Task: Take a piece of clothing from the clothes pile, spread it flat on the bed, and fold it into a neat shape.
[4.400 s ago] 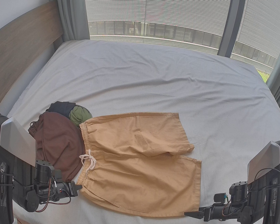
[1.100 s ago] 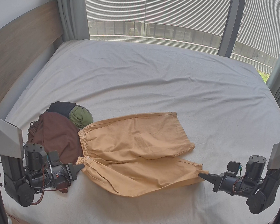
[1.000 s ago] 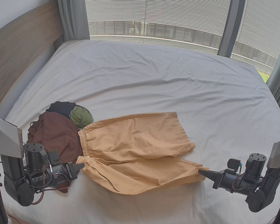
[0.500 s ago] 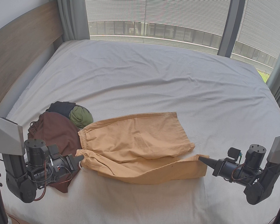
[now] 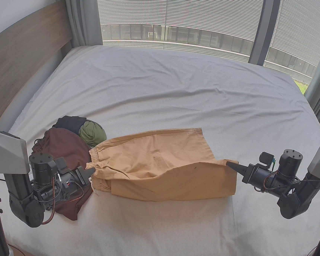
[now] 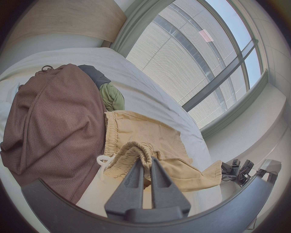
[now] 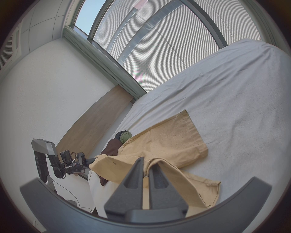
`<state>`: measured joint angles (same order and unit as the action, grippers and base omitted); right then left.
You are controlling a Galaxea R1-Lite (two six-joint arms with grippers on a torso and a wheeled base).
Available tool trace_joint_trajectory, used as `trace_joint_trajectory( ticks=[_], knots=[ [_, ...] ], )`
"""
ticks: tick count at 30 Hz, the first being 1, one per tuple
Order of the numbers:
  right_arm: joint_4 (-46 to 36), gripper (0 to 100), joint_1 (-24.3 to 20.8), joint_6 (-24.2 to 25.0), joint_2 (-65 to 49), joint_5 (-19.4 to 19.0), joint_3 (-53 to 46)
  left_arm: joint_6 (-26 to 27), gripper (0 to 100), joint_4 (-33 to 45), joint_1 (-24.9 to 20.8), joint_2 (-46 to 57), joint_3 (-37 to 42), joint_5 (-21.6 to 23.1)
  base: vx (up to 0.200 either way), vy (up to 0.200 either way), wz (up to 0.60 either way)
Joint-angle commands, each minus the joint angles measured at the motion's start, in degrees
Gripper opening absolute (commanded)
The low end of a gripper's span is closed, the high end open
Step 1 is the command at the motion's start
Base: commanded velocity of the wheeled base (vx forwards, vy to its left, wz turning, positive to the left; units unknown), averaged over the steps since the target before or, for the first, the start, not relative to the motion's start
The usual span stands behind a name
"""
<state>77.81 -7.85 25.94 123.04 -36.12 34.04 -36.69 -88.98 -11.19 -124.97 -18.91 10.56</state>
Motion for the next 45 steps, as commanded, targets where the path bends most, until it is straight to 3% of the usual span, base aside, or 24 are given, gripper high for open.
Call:
trace_joint_trajectory(
  ticks=[1,28,45],
  knots=[
    [-2.7,0,0.0,0.2,-1.1,0.0,4.2,-1.4,0,-0.1,0.0,0.0,-1.5,-1.2,0.000,0.000,0.00],
    [-23.0,0,-0.4,0.1,1.9,0.0,28.9,-4.1,0,-0.1,0.6,-0.5,-5.2,-4.6,0.000,0.000,0.00],
    [-28.2,0,-0.7,0.1,8.4,0.0,42.4,-5.5,0,0.0,1.8,-3.4,-8.3,-6.5,0.000,0.000,0.00]
  ],
)
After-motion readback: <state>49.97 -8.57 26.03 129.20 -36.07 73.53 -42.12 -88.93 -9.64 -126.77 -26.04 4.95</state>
